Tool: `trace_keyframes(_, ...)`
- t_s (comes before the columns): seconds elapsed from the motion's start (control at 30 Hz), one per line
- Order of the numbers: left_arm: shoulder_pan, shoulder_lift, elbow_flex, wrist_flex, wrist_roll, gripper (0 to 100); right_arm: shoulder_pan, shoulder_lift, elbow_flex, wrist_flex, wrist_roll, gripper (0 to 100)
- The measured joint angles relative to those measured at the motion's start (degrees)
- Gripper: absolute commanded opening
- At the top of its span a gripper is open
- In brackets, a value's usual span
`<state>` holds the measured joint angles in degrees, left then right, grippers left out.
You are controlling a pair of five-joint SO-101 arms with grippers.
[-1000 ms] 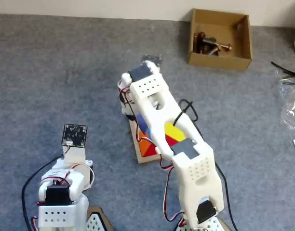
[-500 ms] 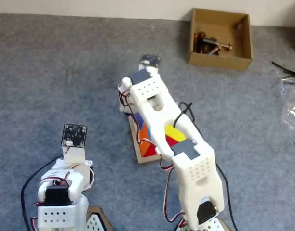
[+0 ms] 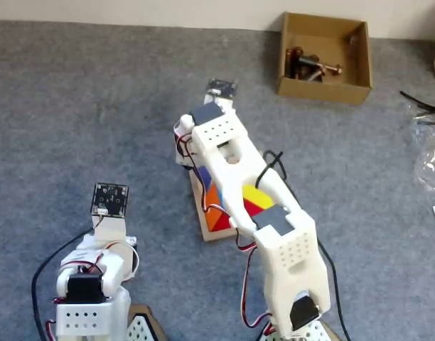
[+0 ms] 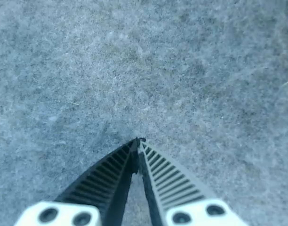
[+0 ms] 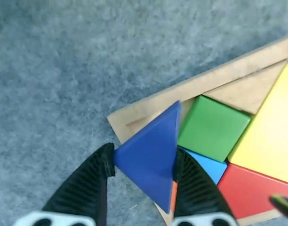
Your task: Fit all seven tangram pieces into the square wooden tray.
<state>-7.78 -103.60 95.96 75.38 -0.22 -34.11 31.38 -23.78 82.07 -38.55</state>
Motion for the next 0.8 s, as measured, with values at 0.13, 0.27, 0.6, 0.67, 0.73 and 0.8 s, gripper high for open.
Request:
trace_keyframes(0.13, 0.00, 0.00, 0.00, 0.00, 0.00, 1, 0.18, 0.00, 0.00, 1.58, 0.00, 0.6)
trace_keyframes(0.27, 0.00, 0.00, 0.00, 0.00, 0.00, 1, 0.62, 0.00, 0.00, 3.52, 0.00, 0.6)
trace_keyframes(0.6, 0.00, 0.00, 0.00, 0.00, 0.00, 1, 1.67, 0.00, 0.00, 5.36, 6.15, 0.6)
trace_keyframes(0.67, 0.00, 0.00, 0.00, 0.00, 0.00, 1, 1.67, 0.00, 0.00, 5.36, 6.24, 0.6)
trace_keyframes(0.73, 0.00, 0.00, 0.00, 0.00, 0.00, 1, 1.67, 0.00, 0.00, 5.36, 6.24, 0.7)
trace_keyframes(0.8, 0.00, 0.00, 0.00, 0.00, 0.00, 1, 1.76, 0.00, 0.00, 5.36, 3.52, 2.9)
